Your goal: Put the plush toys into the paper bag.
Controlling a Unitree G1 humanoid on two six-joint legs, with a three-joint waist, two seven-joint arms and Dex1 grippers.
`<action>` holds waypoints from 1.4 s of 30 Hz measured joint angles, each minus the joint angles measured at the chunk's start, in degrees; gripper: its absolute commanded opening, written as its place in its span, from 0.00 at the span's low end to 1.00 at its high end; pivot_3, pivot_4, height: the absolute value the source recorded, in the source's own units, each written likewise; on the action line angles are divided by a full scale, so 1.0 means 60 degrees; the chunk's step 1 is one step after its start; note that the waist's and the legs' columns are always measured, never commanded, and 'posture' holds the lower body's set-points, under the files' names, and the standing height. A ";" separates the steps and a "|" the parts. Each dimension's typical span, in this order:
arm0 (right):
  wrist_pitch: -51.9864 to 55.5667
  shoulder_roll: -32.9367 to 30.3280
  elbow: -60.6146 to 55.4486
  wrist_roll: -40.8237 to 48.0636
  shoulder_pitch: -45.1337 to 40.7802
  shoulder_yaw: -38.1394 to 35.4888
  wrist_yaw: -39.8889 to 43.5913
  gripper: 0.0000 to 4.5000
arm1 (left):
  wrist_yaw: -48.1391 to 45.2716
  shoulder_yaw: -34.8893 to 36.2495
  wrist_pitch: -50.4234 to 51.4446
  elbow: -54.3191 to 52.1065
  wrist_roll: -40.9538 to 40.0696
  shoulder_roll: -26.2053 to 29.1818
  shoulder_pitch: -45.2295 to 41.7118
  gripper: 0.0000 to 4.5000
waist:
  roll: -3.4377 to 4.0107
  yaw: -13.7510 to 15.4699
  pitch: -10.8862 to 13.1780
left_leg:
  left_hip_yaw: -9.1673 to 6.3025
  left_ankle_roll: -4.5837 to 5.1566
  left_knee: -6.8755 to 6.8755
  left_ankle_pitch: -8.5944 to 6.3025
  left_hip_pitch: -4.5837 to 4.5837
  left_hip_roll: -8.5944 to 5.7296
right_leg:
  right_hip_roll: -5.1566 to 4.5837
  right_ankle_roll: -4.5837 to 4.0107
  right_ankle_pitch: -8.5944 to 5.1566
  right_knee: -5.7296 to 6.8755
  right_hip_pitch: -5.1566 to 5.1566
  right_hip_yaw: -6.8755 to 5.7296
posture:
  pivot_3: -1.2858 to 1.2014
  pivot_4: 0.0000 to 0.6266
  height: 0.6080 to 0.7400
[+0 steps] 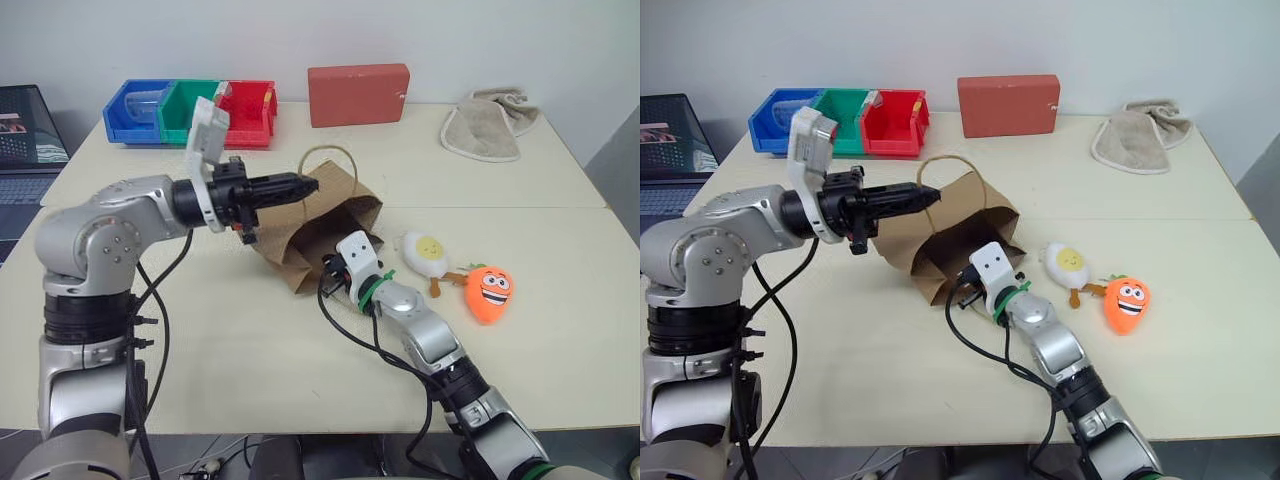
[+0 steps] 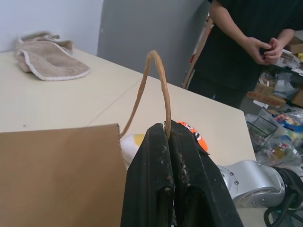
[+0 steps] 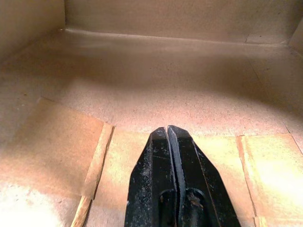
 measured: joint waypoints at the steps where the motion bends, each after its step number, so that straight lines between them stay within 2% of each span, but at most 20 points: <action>1: 0.0001 0.0042 0.0023 -0.0027 -0.0004 -0.0036 -0.0001 0.01 | 0.0003 0.0023 -0.0128 0.0070 0.0058 0.0091 -0.0195 0.00 | -0.0001 -0.0008 0.0000 | -0.0001 0.0000 0.0000 0.0000 -0.0001 0.0000 | 0.0000 0.0000 0.0000 -0.0001 0.0000 0.0000 | 0.52 0.24 1.00; 5: 0.0002 0.0218 0.0219 -0.0175 -0.0140 -0.0119 -0.0017 0.01 | 0.0180 0.0222 -0.1047 0.0251 0.0468 0.0110 -0.1185 0.00 | -0.0001 -0.0007 0.0000 | 0.0002 -0.0001 -0.0001 0.0001 0.0002 -0.0001 | -0.0001 0.0000 0.0000 -0.0002 0.0002 0.0001 | 0.52 0.24 1.00; 10: 0.0028 0.0339 0.0362 -0.0271 -0.0293 -0.0209 0.0011 0.01 | 0.0366 0.0206 -0.1550 0.0275 0.0672 -0.0085 -0.1262 0.00 | 0.0000 -0.0026 0.0000 | 0.0003 -0.0001 -0.0002 0.0001 -0.0003 -0.0001 | -0.0001 0.0000 0.0000 -0.0001 -0.0003 0.0003 | 0.52 0.24 1.00; 17: 0.0099 0.0344 0.0234 -0.0241 -0.0317 -0.0411 0.0292 0.01 | -0.0400 -0.0573 -0.2006 -0.0336 0.1223 0.0144 0.0478 0.00 | 0.0000 -0.0112 0.0001 | 0.0003 -0.0001 -0.0011 0.0000 -0.0007 -0.0001 | -0.0001 0.0000 0.0000 -0.0004 -0.0009 0.0004 | 0.52 0.24 1.00; 22: 0.0764 0.0049 -0.1154 -0.0016 -0.0438 -0.0682 0.0637 0.01 | -0.0824 -0.0825 -0.2380 -0.0669 0.1527 0.0285 0.1103 0.00 | 0.0001 -0.0108 0.0001 | -0.0001 -0.0001 -0.0010 0.0000 -0.0016 -0.0002 | -0.0002 0.0000 0.0000 -0.0005 -0.0012 0.0000 | 0.52 0.24 1.00; 26: 0.2442 -0.1131 -0.3683 0.0845 -0.0248 -0.0704 0.1808 0.01 | -0.0827 -0.0857 -0.2502 -0.0889 0.1578 0.0202 0.1254 0.00 | 0.0000 -0.0054 0.0001 | -0.0008 0.0000 -0.0008 -0.0001 -0.0031 -0.0006 | -0.0006 0.0000 0.0000 -0.0019 -0.0012 -0.0006 | 0.52 0.24 1.00; 32: 0.4231 -0.2584 -0.6093 0.2011 0.0017 -0.0965 0.2761 0.01 | -0.0838 -0.1042 -0.2638 -0.0888 0.1687 0.0068 0.1330 0.00 | 0.0001 -0.0033 0.0001 | -0.0007 0.0001 -0.0005 -0.0001 -0.0031 -0.0005 | -0.0003 0.0000 -0.0001 -0.0018 -0.0013 -0.0004 | 0.52 0.24 1.00; 35: 0.4361 -0.3438 -0.6495 0.2076 0.0024 -0.1314 0.2946 0.14 | -0.0833 -0.1045 -0.2638 -0.0889 0.1696 0.0041 0.1331 0.00 | 0.0001 -0.0004 0.0002 | -0.0007 0.0002 -0.0003 -0.0001 -0.0031 -0.0009 | -0.0005 0.0001 -0.0001 -0.0020 -0.0012 -0.0004 | 0.52 0.24 1.00; 38: 0.3769 -0.5659 -0.6751 0.1510 0.0560 -0.1460 0.3474 0.40 | -0.0817 -0.1036 -0.2480 -0.0911 0.1546 -0.0019 0.1326 0.00 | -0.0004 0.0114 0.0004 | -0.0012 0.0004 -0.0002 -0.0003 -0.0045 -0.0014 | -0.0009 0.0002 -0.0002 -0.0045 -0.0012 -0.0010 | 0.52 0.24 1.00; 39: 0.3549 -0.6202 -0.6740 0.1281 0.0764 -0.1469 0.3617 0.44 | -0.0825 -0.1019 -0.2392 -0.0918 0.1477 -0.0009 0.1330 0.00 | -0.0005 0.0137 0.0006 | -0.0011 0.0004 -0.0004 -0.0003 -0.0050 -0.0017 | -0.0010 0.0002 -0.0002 -0.0051 -0.0016 -0.0009 | 0.52 0.24 1.00; 40: 0.3134 -0.6837 -0.6735 0.0951 0.1077 -0.1437 0.3789 0.44 | -0.0851 -0.1017 -0.2288 -0.0937 0.1405 0.0019 0.1330 0.00 | -0.0006 0.0140 0.0006 | -0.0010 0.0006 -0.0004 -0.0004 -0.0055 -0.0017 | -0.0010 0.0002 -0.0002 -0.0057 -0.0018 -0.0008 | 0.52 0.24 1.00; 42: 0.2567 -0.7415 -0.6630 0.0509 0.1519 -0.1367 0.3962 0.44 | -0.0924 -0.1015 -0.2196 -0.0952 0.1376 0.0163 0.1333 0.00 | -0.0012 0.0116 0.0009 | -0.0010 0.0008 -0.0007 -0.0005 -0.0056 -0.0013 | -0.0008 0.0001 -0.0001 -0.0065 -0.0017 -0.0008 | 0.52 0.24 1.00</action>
